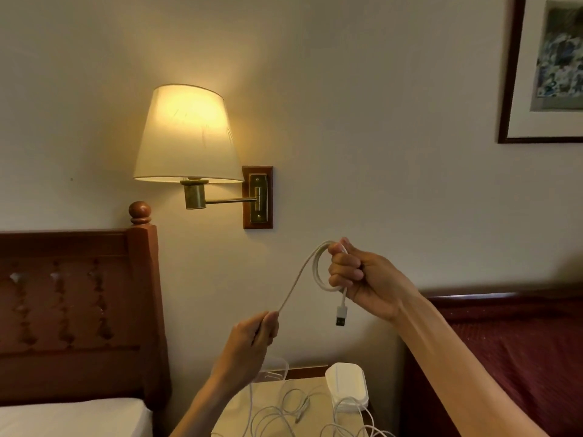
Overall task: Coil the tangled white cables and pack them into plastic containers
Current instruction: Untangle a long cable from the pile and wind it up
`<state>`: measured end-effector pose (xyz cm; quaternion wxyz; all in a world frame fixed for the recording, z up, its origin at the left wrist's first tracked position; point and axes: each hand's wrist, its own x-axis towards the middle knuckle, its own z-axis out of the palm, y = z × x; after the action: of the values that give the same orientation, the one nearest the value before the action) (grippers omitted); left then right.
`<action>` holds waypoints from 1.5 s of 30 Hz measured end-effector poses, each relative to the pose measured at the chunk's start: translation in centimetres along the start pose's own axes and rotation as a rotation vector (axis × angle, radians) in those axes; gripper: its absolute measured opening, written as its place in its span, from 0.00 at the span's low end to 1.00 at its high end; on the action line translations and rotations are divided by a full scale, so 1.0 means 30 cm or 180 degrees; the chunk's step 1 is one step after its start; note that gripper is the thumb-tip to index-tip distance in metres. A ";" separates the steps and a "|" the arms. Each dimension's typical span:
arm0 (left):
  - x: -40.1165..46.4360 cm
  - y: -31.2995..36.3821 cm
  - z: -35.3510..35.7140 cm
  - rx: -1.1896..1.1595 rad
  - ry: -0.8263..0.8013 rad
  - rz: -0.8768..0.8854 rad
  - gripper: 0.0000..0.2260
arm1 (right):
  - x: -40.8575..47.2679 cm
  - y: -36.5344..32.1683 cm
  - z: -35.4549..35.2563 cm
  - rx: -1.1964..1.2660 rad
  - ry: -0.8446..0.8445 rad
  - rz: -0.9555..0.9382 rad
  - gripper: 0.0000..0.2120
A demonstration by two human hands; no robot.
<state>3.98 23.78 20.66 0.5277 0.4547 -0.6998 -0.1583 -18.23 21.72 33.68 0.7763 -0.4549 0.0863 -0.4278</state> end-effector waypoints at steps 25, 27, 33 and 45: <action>0.128 0.305 -0.123 0.1003 0.0337 0.1044 0.11 | -0.007 0.127 0.055 -0.2419 -0.0222 -0.0077 0.19; 0.121 0.292 -0.115 0.0389 0.0020 0.0561 0.14 | -0.010 0.114 0.060 -0.2212 -0.0229 0.0054 0.20; 0.096 0.288 -0.104 -0.0984 -0.0628 -0.0075 0.18 | -0.008 0.085 0.054 -0.1651 -0.0337 0.0235 0.21; 0.148 0.263 -0.041 -0.0860 -0.0087 0.0092 0.19 | 0.004 0.073 0.057 -0.1030 -0.0297 0.0370 0.20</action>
<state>1.24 24.76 29.32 0.5768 0.3671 -0.6857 -0.2496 -15.96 23.19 32.98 0.7195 -0.5875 0.1440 -0.3412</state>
